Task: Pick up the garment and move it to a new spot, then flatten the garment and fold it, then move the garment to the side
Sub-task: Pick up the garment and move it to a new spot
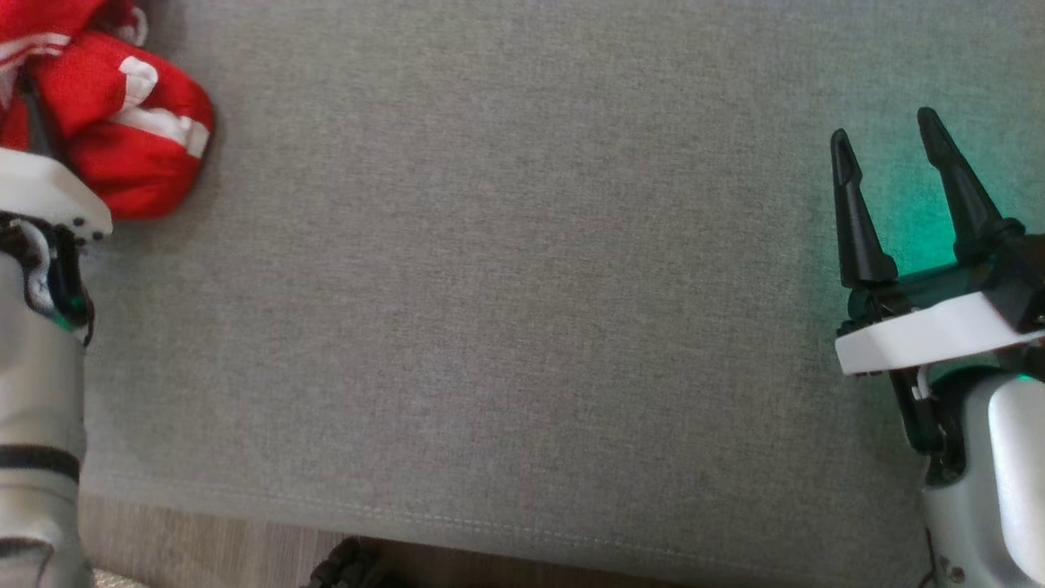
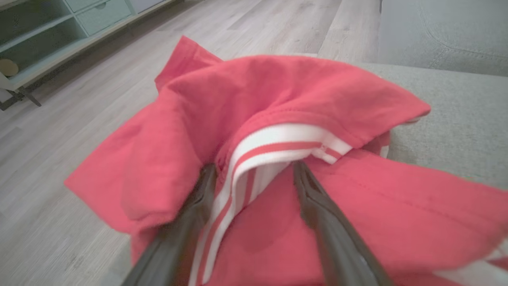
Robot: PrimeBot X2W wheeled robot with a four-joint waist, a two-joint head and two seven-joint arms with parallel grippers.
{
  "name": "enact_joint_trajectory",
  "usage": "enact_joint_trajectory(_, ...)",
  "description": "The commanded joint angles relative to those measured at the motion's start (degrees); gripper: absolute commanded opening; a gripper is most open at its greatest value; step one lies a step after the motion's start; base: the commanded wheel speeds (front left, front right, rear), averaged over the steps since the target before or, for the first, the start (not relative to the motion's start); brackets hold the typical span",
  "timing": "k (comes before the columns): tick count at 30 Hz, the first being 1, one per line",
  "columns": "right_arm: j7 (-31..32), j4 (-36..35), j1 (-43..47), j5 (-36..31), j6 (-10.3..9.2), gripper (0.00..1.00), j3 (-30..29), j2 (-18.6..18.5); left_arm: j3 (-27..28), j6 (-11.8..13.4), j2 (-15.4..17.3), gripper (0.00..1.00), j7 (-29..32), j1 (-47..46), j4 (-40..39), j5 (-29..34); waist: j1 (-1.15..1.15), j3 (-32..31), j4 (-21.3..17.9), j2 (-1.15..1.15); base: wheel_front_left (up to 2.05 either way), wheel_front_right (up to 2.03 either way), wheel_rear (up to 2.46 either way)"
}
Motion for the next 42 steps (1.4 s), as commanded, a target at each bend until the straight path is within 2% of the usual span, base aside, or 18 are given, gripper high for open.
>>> enact_joint_trajectory(1, 0.18, -2.11, -0.72, -0.28, 0.44, 1.0, 1.45, -0.34, 1.34, -1.03, 3.94, 1.0, 0.0, -2.05, 1.69, -0.23, -0.01, 0.77, -0.47, 0.0, 0.0, 0.0, 0.0)
enact_joint_trajectory(2, 0.17, -2.06, -0.79, -0.27, 0.44, 1.0, 1.43, -0.35, 1.23, -1.34, 4.08, 1.0, 0.16, -2.75, 3.07, -0.31, -0.01, 0.85, -0.48, 0.0, 0.0, 0.0, 0.0)
enact_joint_trajectory(3, 0.15, -1.98, -0.86, -0.26, 0.44, 1.0, 1.4, -0.37, 1.12, -1.67, 4.21, 0.45, 0.21, -3.43, 4.22, -0.4, -0.01, 0.87, -0.47, 0.0, 0.0, 0.0, 0.0)
enact_joint_trajectory(4, 0.15, -1.98, -0.86, -0.26, 0.44, 1.0, 1.4, -0.37, 1.12, -1.67, 4.21, 0.45, 0.21, -3.43, 4.22, -0.4, -0.01, 0.87, -0.47, 0.0, 0.0, 0.0, 0.0)
enact_joint_trajectory(5, 0.16, -1.89, -0.89, -0.24, 0.44, 1.0, 1.33, -0.34, 1.0, -2.07, 4.39, 0.0, 0.35, -4.07, 5.33, -0.47, -0.01, 0.82, -0.43, 0.0, 0.0, 0.0, 0.0)
enact_joint_trajectory(8, 0.09, -1.44, -0.77, -0.2, 0.44, 1.0, 1.08, -0.08, 0.81, -2.51, 5.11, 0.0, 0.16, -5.86, 7.02, -0.43, -0.01, 0.06, -0.2, 0.0, 0.0, 0.0, 0.0)
enact_joint_trajectory(12, -0.34, -0.33, -0.06, 0.09, 0.44, 1.0, 0.68, 0.43, 0.81, -2.47, 6.0, 0.0, -0.24, -6.82, 5.49, 0.03, -0.01, -2.12, 0.28, 0.0, 0.0, 0.0, 0.0)
enact_joint_trajectory(20, -1.37, 1.72, 2.76, 0.8, 0.44, 1.0, -0.52, 1.99, 3.8, -0.77, 4.98, 0.0, -0.33, 0.05, -14.58, 1.46, -0.01, -9.45, 1.35, 0.0, 0.0, 0.0, 0.0)
enact_joint_trajectory(23, -1.91, 2.31, 4.3, 1.08, 0.44, 1.0, -0.96, 2.65, 4.77, -0.67, 3.71, 0.0, -0.34, 5.1, -23.11, 1.65, -0.01, -13.14, 1.11, 0.0, 0.0, 0.0, 0.0)
enact_joint_trajectory(24, -2.41, 2.79, 5.49, 1.42, 0.44, 1.0, -1.31, 3.12, 5.16, -0.1, 2.41, 0.0, -0.34, 9.38, -28.83, 1.73, -0.01, -16.07, 0.72, 0.0, 0.0, 0.0, 0.0)
enact_joint_trajectory(27, -2.93, 3.3, 7.4, 1.8, 0.44, 1.0, -1.68, 3.74, 5.25, 0.79, 0.91, 0.0, -0.24, 16.9, -36.48, 1.57, -0.01, -19.96, -0.22, 0.0, 0.0, 0.0, 0.0)
enact_joint_trajectory(34, -2.91, 3.74, 11.52, 2.55, 0.44, 1.0, -0.38, 4.67, 4.29, 4.49, -2.2, 0.0, 5.08, 35.73, -54.85, 2.24, -0.01, -27.0, -3.44, 0.0, 0.0, 0.0, 0.0)
enact_joint_trajectory(39, -2.2, 2.9, 14.32, 2.97, 0.44, 1.0, -0.43, 4.95, 2.45, 6.31, -4.6, 0.0, 7.64, 45.89, -63.95, 2.82, -0.01, -30.01, -5.51, 0.0, 0.0, 0.0, 0.0)
enact_joint_trajectory(42, -1.35, 1.93, 15.82, 3.28, 0.44, 1.0, -0.98, 5.04, -0.02, 5.73, -6.73, 0.0, 8.66, 48.76, -67.58, 1.49, -0.01, -31.0, -6.54, 0.0, 0.0, 0.0, 0.0)
